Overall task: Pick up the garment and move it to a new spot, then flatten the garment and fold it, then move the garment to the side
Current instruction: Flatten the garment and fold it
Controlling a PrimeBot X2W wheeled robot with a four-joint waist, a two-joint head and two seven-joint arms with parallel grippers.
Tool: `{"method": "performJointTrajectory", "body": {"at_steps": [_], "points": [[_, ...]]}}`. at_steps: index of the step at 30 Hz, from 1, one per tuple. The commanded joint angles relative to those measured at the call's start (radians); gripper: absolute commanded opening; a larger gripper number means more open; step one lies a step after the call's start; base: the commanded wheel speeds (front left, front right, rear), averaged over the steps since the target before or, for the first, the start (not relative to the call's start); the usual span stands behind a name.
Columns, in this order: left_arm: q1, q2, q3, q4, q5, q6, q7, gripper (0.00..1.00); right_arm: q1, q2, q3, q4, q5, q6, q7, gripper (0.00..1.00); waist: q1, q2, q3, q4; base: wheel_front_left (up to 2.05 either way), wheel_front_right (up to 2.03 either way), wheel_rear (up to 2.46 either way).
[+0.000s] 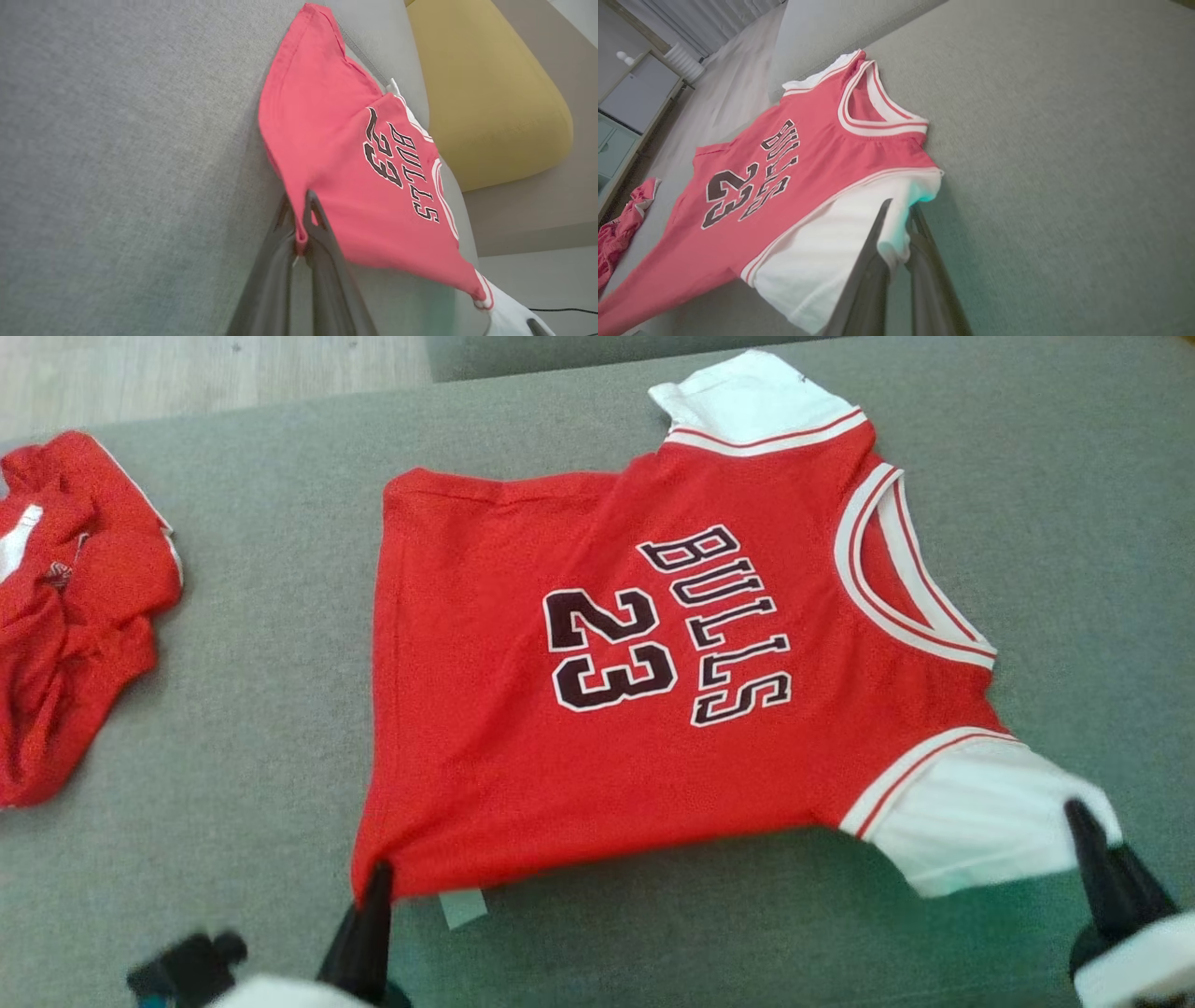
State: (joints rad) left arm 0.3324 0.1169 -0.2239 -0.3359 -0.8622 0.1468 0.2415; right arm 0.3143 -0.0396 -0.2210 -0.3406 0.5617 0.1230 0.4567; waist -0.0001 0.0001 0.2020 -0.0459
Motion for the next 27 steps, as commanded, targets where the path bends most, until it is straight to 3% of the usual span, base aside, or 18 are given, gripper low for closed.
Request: {"method": "performJointTrajectory", "body": {"at_steps": [1,14,22,23,24,25,26,27], "points": [[-0.086,0.011,0.038,-0.034,0.002,0.014,0.028,0.0,-0.086,-0.014,0.012,-0.042,-0.009,0.008,0.018,0.0,0.0001,-0.0001,0.01,0.0,0.0,0.0,0.0],[-0.489,0.043,0.041,0.221,-0.02,0.11,0.246,0.0,-0.475,-0.011,0.063,0.181,-0.104,0.008,0.161,0.0,0.0001,-0.0001,0.065,0.015,0.0,0.0,0.0],[-0.601,0.042,0.02,0.341,-0.011,0.124,0.288,0.0,-0.622,-0.011,0.095,0.333,-0.147,0.008,0.16,0.0,0.0001,-0.0001,0.085,0.022,0.0,0.0,0.0],[-0.611,0.038,0.02,0.354,-0.011,0.126,0.286,0.13,-0.641,-0.011,0.094,0.351,-0.146,0.008,0.15,0.0,0.0001,-0.0001,0.087,0.024,0.0,0.0,0.0],[-0.62,0.035,0.021,0.365,-0.008,0.129,0.281,0.29,-0.657,-0.013,0.098,0.365,-0.148,0.008,0.139,0.38,0.0001,-0.0001,0.089,0.026,0.0,0.0,0.0],[-0.629,0.034,0.021,0.374,-0.005,0.13,0.276,0.76,-0.672,-0.016,0.102,0.377,-0.149,0.008,0.125,1.0,0.0001,-0.0001,0.092,0.027,0.0,0.0,0.0],[-0.635,0.034,0.021,0.382,0.0,0.13,0.27,1.0,-0.684,-0.018,0.101,0.39,-0.148,0.008,0.112,1.0,0.0001,-0.0001,0.093,0.028,0.0,0.0,0.0],[-0.641,0.035,0.023,0.389,0.006,0.13,0.26,1.0,-0.696,-0.019,0.1,0.4,-0.145,0.008,0.095,1.0,0.0001,-0.0001,0.094,0.03,0.0,0.0,0.0]]}}
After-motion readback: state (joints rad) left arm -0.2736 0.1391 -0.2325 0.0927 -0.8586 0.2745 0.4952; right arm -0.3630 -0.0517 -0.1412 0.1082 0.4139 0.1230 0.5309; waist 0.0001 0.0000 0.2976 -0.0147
